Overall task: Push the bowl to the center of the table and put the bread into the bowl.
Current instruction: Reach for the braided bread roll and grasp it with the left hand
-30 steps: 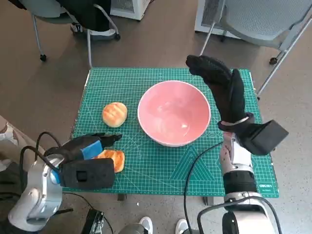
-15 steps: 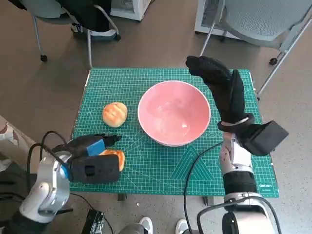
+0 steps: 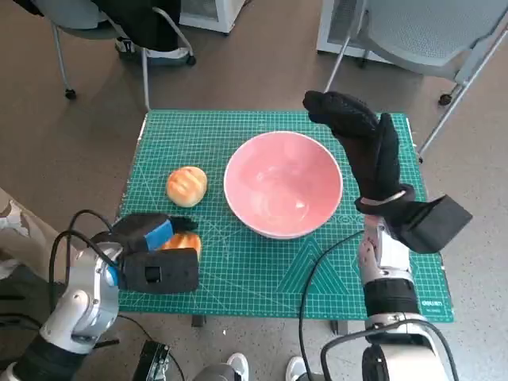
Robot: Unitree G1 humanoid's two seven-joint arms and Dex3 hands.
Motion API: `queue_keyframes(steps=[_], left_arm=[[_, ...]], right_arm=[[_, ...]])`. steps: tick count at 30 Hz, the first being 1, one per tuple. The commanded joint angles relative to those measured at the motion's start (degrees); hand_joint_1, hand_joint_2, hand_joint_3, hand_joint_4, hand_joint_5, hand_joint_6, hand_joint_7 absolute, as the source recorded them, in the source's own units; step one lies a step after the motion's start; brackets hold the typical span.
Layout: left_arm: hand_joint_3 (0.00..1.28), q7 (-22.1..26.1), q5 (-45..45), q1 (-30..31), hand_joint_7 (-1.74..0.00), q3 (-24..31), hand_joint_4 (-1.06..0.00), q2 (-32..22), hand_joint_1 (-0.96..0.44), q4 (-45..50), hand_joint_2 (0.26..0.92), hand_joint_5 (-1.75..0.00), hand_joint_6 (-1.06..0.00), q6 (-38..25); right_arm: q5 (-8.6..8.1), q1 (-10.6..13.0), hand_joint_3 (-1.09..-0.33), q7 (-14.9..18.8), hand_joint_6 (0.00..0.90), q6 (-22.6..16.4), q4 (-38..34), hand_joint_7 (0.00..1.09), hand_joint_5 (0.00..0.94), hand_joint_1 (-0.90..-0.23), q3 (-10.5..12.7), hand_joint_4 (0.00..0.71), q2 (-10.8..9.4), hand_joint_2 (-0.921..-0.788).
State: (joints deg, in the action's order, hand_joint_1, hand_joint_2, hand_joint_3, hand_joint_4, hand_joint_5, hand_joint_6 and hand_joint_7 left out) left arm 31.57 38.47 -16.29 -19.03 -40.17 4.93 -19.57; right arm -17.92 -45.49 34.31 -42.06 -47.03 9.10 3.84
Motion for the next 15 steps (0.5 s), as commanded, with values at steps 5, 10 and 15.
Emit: queue_keyframes(steps=[5, 10, 15], left_arm=[[0.61, -1.7, -0.3, 2.1, -1.14, 1.1, -0.70, -0.7, 0.01, -1.6, 0.612, -1.32, -0.65, 4.0], [0.59, -2.0, 0.1, 2.0, -1.16, 1.4, -0.69, -0.4, 0.00, -2.5, 0.636, -1.34, -0.63, 4.5], [0.57, -2.1, 0.6, 1.8, -1.16, 1.4, -0.68, -0.1, 0.00, -2.7, 0.651, -1.36, -0.62, 4.0]], right_arm=[[-0.57, 1.0, -0.767, 0.8, 0.167, 1.0, -0.6, 0.35, 0.002, -0.688, 0.6, 0.227, 0.1, -0.921], [-0.49, 1.0, -0.767, 0.8, 0.166, 0.9, -0.8, 0.36, 0.002, -0.688, 0.8, 0.227, -0.2, -0.921], [-0.41, 0.9, -0.767, 0.9, 0.163, 0.7, -1.0, 0.37, 0.002, -0.686, 1.0, 0.228, -0.3, -0.921]])
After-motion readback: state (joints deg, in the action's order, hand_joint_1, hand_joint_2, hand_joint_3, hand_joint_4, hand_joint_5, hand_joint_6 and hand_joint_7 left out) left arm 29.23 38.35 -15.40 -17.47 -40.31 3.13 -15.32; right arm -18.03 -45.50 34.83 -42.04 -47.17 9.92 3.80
